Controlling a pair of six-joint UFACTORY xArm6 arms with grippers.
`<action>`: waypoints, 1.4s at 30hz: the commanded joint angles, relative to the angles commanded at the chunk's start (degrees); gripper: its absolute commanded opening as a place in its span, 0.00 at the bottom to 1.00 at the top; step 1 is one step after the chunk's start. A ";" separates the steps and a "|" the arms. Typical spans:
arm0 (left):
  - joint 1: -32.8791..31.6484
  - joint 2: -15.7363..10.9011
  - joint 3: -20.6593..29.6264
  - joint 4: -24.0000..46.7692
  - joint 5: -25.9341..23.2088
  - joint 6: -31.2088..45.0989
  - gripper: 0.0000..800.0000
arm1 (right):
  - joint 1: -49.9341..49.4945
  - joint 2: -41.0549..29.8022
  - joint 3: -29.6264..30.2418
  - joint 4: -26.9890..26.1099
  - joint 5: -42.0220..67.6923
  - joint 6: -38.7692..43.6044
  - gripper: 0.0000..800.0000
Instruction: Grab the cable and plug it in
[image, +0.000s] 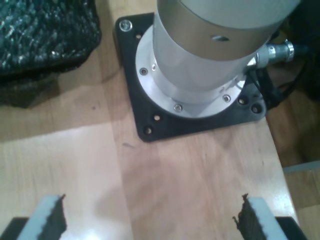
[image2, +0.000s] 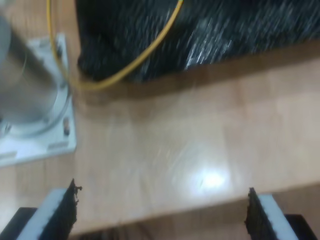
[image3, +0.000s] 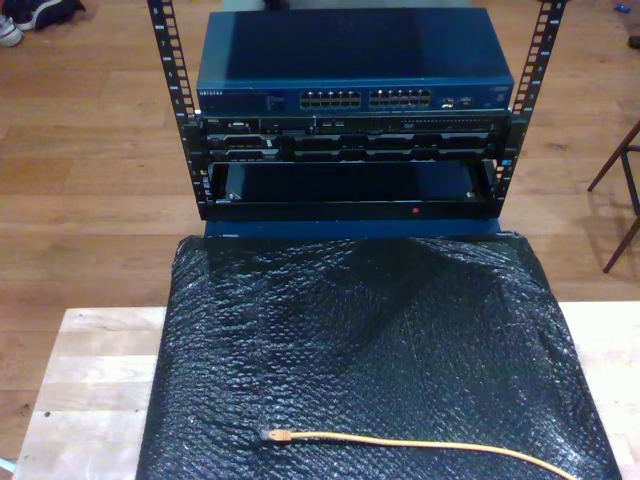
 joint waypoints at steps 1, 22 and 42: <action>-0.70 0.00 0.00 -0.53 0.18 -0.70 1.00 | 0.62 0.00 -0.35 0.35 0.35 0.97 0.99; -16.18 0.00 -2.64 -7.21 2.81 -19.96 1.00 | 15.12 -0.09 -1.76 5.36 0.70 14.77 0.99; -25.67 0.00 -2.64 -12.31 2.64 -35.52 1.00 | 34.37 -4.84 2.73 9.67 -8.53 27.69 0.99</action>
